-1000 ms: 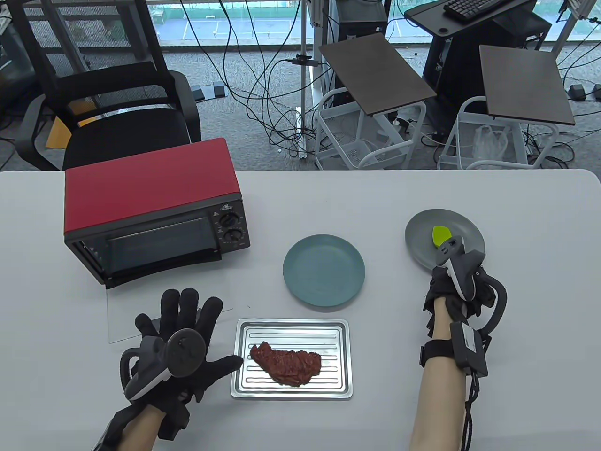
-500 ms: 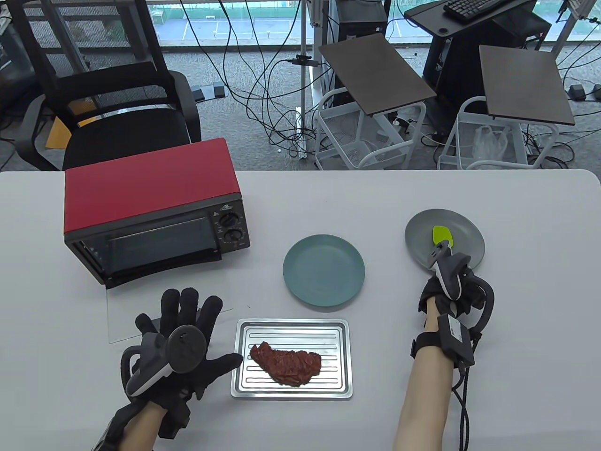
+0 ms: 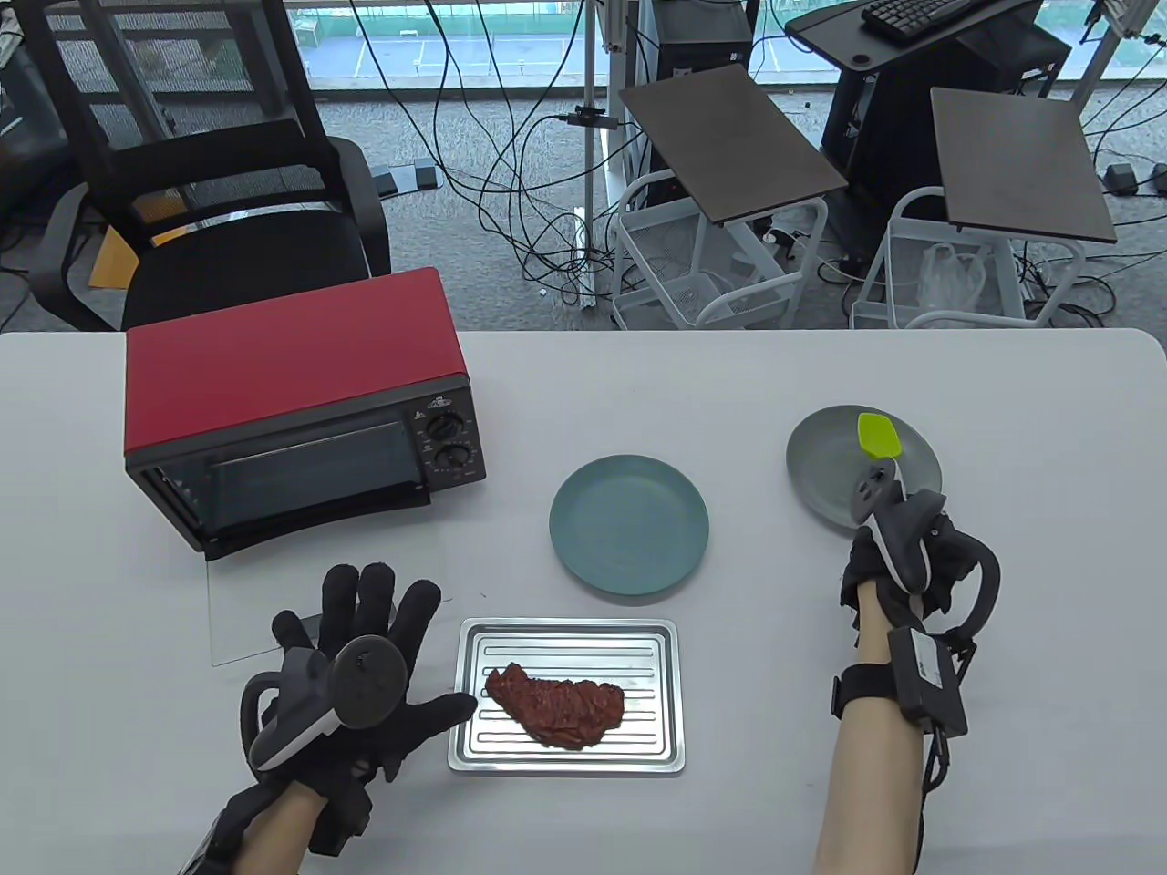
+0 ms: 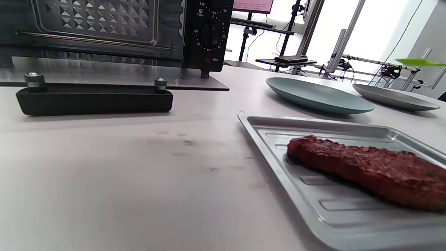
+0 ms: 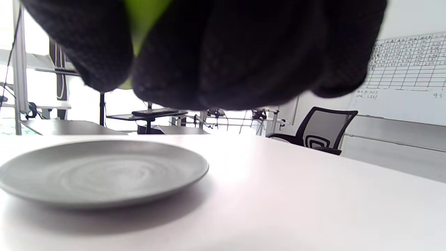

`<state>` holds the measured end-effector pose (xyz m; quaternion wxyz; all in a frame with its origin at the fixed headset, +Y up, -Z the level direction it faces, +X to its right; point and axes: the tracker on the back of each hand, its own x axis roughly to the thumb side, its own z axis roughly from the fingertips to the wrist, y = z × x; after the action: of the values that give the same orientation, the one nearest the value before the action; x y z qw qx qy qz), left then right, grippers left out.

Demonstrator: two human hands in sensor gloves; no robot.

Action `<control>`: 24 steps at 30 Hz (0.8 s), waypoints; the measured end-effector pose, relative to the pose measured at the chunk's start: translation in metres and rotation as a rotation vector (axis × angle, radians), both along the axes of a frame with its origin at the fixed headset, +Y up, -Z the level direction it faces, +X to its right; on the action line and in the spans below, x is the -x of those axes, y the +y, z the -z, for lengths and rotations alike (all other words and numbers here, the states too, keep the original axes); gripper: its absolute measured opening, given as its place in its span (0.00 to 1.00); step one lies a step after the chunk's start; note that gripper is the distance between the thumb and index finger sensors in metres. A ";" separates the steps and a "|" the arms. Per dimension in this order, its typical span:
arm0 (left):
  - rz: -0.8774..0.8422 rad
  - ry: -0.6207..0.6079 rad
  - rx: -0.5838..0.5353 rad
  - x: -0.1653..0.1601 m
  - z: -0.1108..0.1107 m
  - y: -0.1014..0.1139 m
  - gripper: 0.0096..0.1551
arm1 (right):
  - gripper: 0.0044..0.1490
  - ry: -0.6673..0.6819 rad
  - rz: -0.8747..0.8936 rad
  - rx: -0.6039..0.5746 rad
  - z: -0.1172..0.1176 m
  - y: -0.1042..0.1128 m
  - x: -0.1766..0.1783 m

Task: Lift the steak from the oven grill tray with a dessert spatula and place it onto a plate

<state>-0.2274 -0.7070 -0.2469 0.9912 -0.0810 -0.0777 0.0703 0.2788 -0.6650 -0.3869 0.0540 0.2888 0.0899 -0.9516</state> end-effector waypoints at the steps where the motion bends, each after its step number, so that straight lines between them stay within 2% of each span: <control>1: 0.020 -0.001 0.000 -0.002 0.000 -0.001 0.66 | 0.31 0.017 -0.028 -0.015 -0.006 0.010 0.000; 3: 0.042 -0.009 0.003 -0.004 -0.001 -0.001 0.66 | 0.31 0.055 -0.103 -0.036 -0.020 0.028 -0.002; 6: 0.041 -0.020 0.015 -0.006 -0.001 -0.005 0.66 | 0.31 0.095 -0.108 -0.067 -0.039 0.048 -0.005; 11: 0.034 -0.025 0.063 -0.007 0.001 -0.011 0.66 | 0.31 0.198 -0.093 -0.129 -0.070 0.069 -0.005; 17: 0.046 -0.038 0.074 -0.011 0.001 -0.015 0.66 | 0.31 0.343 -0.142 -0.157 -0.109 0.069 0.009; 24: 0.055 -0.056 0.143 -0.011 0.000 -0.026 0.67 | 0.31 0.536 -0.150 -0.177 -0.153 0.048 0.039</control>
<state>-0.2162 -0.7332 -0.2467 0.9818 -0.1557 -0.0981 0.0461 0.2400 -0.6174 -0.2336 0.0733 0.0230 0.2049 -0.9758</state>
